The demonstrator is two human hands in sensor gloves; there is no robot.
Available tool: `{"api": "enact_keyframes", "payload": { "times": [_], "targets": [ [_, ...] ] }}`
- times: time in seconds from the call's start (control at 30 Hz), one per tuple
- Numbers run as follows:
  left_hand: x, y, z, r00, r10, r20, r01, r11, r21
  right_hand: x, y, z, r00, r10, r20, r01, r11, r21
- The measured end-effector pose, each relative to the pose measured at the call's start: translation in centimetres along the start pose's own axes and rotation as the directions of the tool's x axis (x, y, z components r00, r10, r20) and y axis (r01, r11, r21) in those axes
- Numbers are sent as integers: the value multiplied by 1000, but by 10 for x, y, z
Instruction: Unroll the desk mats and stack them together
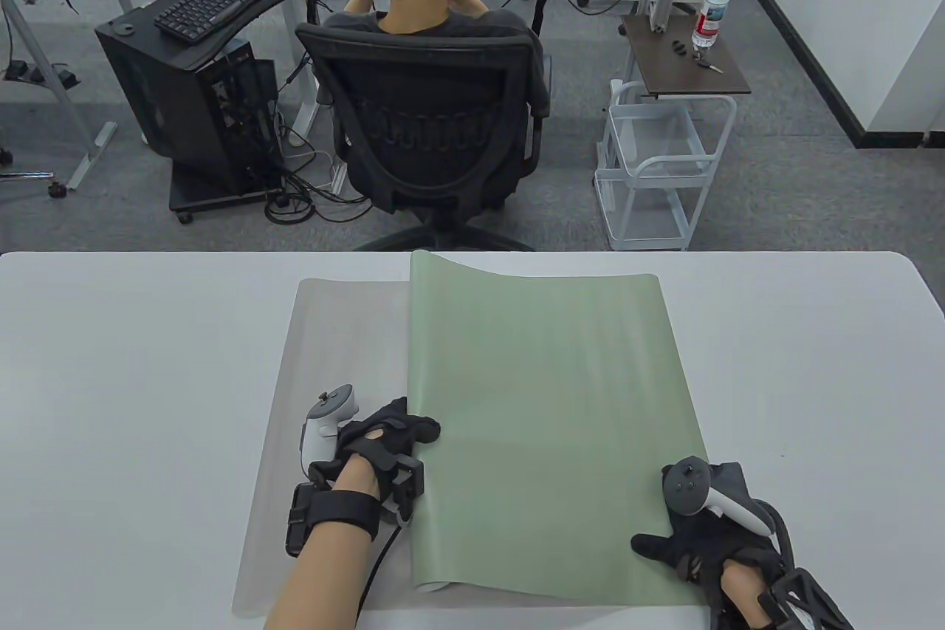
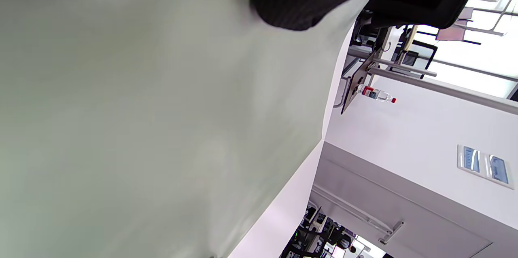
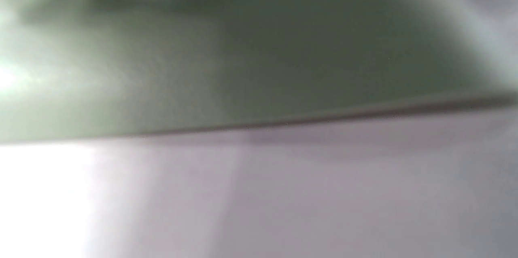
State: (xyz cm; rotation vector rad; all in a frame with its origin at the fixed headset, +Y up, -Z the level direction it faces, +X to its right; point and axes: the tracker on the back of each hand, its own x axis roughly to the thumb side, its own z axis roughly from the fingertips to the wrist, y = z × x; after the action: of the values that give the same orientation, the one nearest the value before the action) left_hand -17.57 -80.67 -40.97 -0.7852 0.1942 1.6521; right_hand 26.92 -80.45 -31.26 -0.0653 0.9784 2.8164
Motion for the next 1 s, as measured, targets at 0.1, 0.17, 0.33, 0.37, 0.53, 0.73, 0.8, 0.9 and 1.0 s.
{"api": "enact_keyframes", "payload": {
  "times": [0.1, 0.17, 0.33, 0.37, 0.53, 0.73, 0.8, 0.9, 1.0],
  "targets": [
    [-1, 5, 4, 1000, -6, 3, 6, 1000, 26, 0, 0, 0, 1000, 2, -1, -2, 1000, -1],
    [-1, 7, 4, 1000, 1, -10, -1, 999, 37, 0, 0, 0, 1000, 1, -2, -1, 1000, 0],
    [0, 8, 1, 999, -13, -47, 13, 1000, 10, 0, 0, 0, 1000, 2, -1, -2, 1000, 2],
    [0, 8, 0, 999, -23, -49, 24, 1000, 15, 0, 0, 0, 1000, 2, -2, -2, 1000, 2],
    [-2, 4, -6, 1000, 0, -23, -1, 999, -33, 0, 0, 0, 1000, 3, -2, -3, 1000, 2],
    [0, 14, 1, 1000, 21, 0, -21, 999, -37, 0, 0, -1, 1000, 3, -3, -3, 1000, 3],
    [1, 17, 4, 1000, 30, 6, -30, 999, -29, 0, 0, 0, 1000, 3, -3, -3, 1000, 2],
    [5, 23, 10, 1000, 2, 9, -2, 1000, 3, 0, 0, 0, 1000, 3, -3, -3, 1000, 1],
    [7, 30, 15, 1000, -12, -2, 12, 999, 34, 0, 0, 0, 1000, 2, -3, -2, 1000, 1]
  ]
}}
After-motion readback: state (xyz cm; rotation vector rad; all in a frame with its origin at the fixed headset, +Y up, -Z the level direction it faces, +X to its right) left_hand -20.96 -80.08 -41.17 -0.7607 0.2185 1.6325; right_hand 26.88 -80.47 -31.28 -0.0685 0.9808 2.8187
